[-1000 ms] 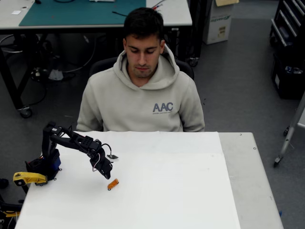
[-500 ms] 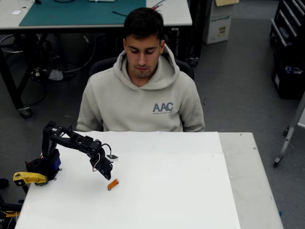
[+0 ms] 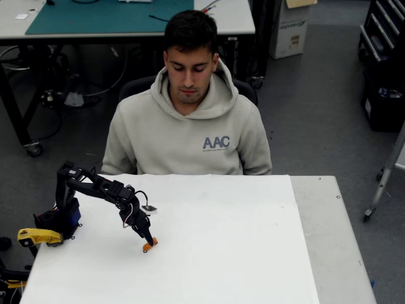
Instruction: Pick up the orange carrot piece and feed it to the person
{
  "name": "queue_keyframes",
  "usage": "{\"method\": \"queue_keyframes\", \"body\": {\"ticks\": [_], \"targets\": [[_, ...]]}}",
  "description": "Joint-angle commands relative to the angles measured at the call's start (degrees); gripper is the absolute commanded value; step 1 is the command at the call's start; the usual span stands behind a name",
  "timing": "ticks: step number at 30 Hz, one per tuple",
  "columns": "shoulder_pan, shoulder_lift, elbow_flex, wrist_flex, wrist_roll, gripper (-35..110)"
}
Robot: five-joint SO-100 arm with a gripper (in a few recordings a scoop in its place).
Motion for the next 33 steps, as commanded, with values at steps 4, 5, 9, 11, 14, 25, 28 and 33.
{"method": "queue_keyframes", "body": {"ticks": [4,5,9,11,14,25,28,33], "targets": [[0.7,2.1,-4.1,-0.5,-0.4,27],[0.7,2.1,-4.1,-0.5,-0.4,27],[0.7,0.6,-4.1,-0.5,-0.4,27],[0.7,-0.6,-5.3,-0.5,-0.4,27],[0.7,-2.0,-8.4,-0.5,-0.4,27],[0.7,-8.0,-11.7,-0.4,-0.5,27],[0.7,-9.0,-11.6,-0.4,-0.5,27],[0.8,-11.3,-11.6,-0.4,-0.5,27]]}}
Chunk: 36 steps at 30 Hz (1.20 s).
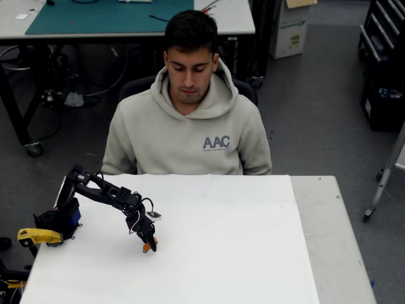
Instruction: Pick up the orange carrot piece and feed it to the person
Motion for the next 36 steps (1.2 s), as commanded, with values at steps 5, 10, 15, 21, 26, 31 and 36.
{"method": "queue_keyframes", "body": {"ticks": [5,10,15,21,26,31,36], "targets": [[0.8,-1.3,-3.2,-0.4,-0.5,27],[0.8,-3.2,-3.2,-0.4,-0.5,18],[2.5,-3.6,-3.1,0.4,-0.4,6],[3.9,-3.6,0.7,-0.3,-0.4,-2],[4.0,-2.7,4.4,-0.4,-0.4,-3],[3.4,-2.6,4.5,-0.4,0.3,-3],[2.5,-1.8,4.0,-0.4,-0.1,-3]]}}
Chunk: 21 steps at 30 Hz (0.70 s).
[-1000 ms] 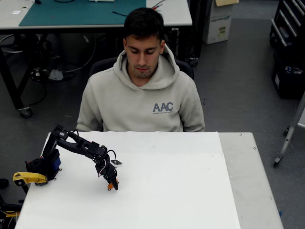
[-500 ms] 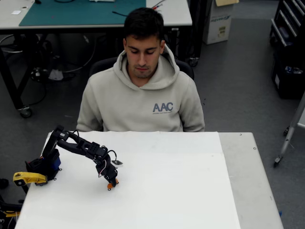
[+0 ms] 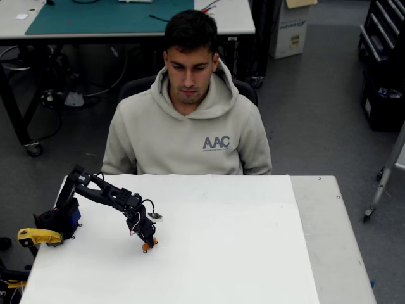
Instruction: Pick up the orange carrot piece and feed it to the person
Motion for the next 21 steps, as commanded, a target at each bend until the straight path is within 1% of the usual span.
{"method": "queue_keyframes", "body": {"ticks": [1,13,21], "targets": [[-0.9,2.5,0.1,0.6,-0.3,-3],[-6.2,16.4,-8.4,0.6,-0.5,-3],[-12.7,18.5,-21.4,0.5,-0.3,-3]]}}
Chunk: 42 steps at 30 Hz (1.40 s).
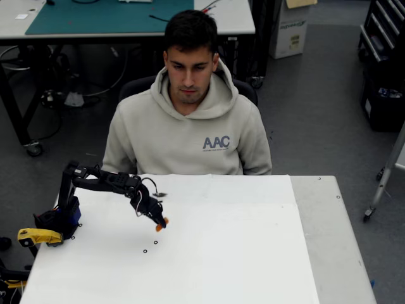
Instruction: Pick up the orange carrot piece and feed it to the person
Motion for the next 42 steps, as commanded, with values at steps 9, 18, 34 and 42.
{"method": "queue_keyframes", "body": {"ticks": [9,18,34,42], "targets": [[-9.5,0.3,-25.5,-0.3,-1.0,-3],[-16.1,-14.9,-52.5,-0.3,-1.1,-3],[-24.1,-37.4,-92.4,-0.3,-18.4,-3],[-29.3,-38.2,-90.6,-2.2,-26.3,-3]]}}
